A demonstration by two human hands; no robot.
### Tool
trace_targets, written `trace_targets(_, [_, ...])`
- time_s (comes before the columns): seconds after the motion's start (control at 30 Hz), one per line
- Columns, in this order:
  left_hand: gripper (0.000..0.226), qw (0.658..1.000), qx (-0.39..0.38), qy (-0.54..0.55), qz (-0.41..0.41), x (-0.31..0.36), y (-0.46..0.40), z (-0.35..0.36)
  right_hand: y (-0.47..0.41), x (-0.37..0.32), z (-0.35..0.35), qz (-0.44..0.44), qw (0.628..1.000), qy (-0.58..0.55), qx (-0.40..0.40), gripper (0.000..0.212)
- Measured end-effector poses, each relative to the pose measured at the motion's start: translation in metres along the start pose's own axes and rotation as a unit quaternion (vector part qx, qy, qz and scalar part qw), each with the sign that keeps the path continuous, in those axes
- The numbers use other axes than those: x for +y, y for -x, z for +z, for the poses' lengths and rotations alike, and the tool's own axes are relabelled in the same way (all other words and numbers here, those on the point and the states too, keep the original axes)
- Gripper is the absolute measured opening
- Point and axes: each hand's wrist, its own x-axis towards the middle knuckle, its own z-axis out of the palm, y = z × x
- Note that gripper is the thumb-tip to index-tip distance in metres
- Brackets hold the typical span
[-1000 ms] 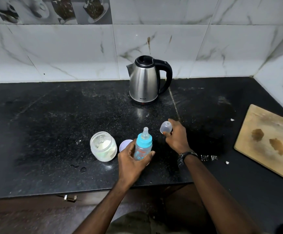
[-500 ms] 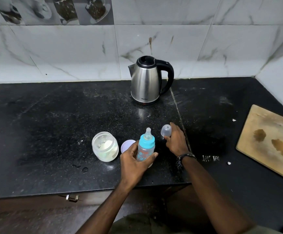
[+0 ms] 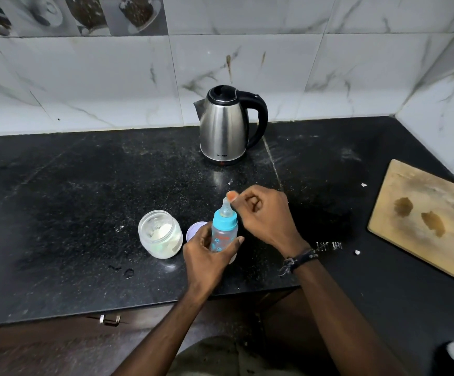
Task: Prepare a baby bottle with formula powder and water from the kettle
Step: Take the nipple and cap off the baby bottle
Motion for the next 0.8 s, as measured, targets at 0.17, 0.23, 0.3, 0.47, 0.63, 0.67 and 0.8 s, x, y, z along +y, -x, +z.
trace_targets(0.17, [0.047, 0.999, 0.028, -0.013, 0.017, 0.01, -0.001, 0.001, 0.013, -0.023, 0.011, 0.029, 0.975, 0.215, -0.048, 0.077])
trace_targets(0.23, [0.048, 0.999, 0.029, -0.028, 0.028, 0.012, -0.001, 0.001, 0.014, -0.029, 0.013, 0.022, 0.971, 0.234, -0.042, 0.076])
trace_targets(0.3, [0.049, 0.998, 0.03, -0.046, 0.039, 0.014, -0.001, -0.001, 0.014, -0.032, 0.013, 0.017, 0.97, 0.24, -0.035, 0.074])
trace_targets(0.47, [0.038, 0.995, 0.015, -0.081, 0.051, 0.017, -0.001, -0.01, 0.011, -0.032, 0.014, -0.007, 0.981, 0.191, -0.024, 0.055])
trace_targets(0.63, [0.046, 0.995, -0.092, 0.02, 0.021, 0.022, -0.003, -0.015, 0.006, -0.022, 0.006, -0.056, 0.987, 0.149, -0.029, 0.051])
trace_targets(0.67, [0.049, 0.993, -0.113, 0.036, 0.014, 0.021, -0.005, -0.017, 0.005, -0.02, 0.005, -0.062, 0.987, 0.146, -0.034, 0.05])
trace_targets(0.8, [0.039, 0.977, -0.198, 0.073, -0.014, 0.019, -0.007, -0.025, 0.005, -0.01, 0.001, -0.075, 0.992, 0.019, -0.103, 0.043])
